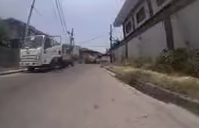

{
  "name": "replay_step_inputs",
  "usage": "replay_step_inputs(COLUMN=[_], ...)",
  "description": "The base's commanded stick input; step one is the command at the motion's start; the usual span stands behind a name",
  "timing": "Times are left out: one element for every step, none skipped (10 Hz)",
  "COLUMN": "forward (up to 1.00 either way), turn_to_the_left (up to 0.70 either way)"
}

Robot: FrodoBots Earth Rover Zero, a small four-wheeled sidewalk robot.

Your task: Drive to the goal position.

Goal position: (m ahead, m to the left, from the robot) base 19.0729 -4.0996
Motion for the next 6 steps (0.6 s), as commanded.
replay_step_inputs(forward=[1.00, 1.00, 1.00, 1.00, 1.00, 1.00], turn_to_the_left=[-0.34, -0.40, -0.40, -0.22, 0.00, 0.00])
